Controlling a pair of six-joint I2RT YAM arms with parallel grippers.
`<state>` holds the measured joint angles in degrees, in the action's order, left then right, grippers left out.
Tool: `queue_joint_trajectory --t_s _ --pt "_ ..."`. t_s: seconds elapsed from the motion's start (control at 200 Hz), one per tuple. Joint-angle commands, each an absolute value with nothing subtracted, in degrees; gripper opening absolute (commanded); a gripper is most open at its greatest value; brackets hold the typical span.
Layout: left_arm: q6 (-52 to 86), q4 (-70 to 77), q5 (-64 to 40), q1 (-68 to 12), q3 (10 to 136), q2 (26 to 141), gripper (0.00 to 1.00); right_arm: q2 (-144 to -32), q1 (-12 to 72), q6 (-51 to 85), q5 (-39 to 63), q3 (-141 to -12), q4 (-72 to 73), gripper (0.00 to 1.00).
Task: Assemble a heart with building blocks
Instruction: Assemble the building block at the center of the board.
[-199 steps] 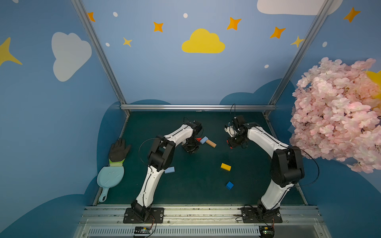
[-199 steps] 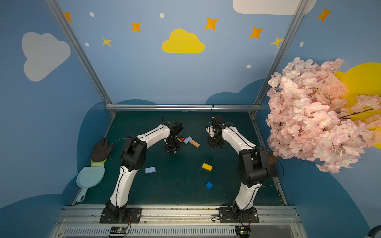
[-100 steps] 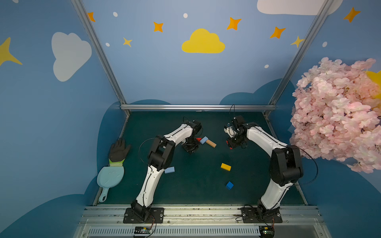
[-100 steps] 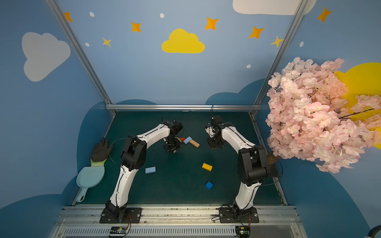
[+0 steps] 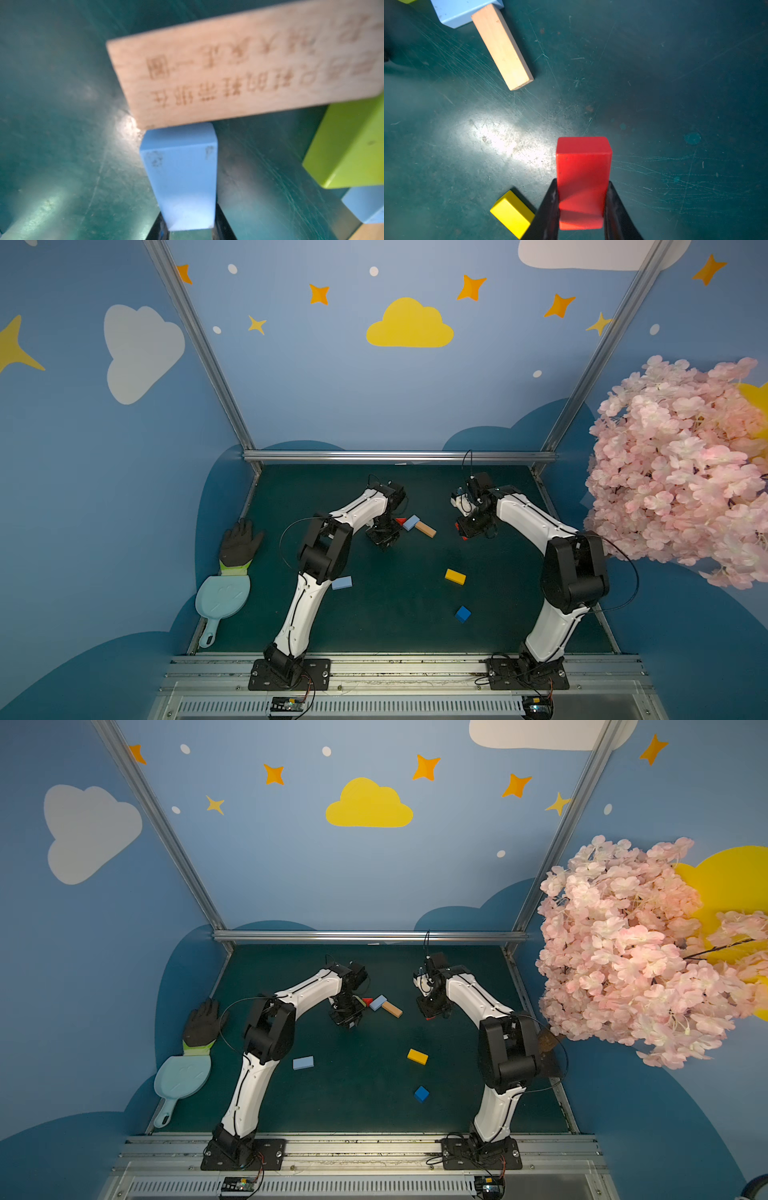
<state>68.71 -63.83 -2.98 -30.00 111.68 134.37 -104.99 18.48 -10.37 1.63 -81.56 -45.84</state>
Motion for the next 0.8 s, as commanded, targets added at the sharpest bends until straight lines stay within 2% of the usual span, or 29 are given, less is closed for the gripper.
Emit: queue_joint_trajectory --t_s 0.0,0.796 --pt "68.2 -65.3 -2.5 -29.6 112.7 135.9 0.24 -106.0 18.5 -10.8 2.4 -83.2 -47.1 0.0" --pt "68.0 -65.3 -2.5 -29.1 113.1 136.6 0.24 -106.9 18.7 -11.1 3.0 -83.5 -47.2 0.0"
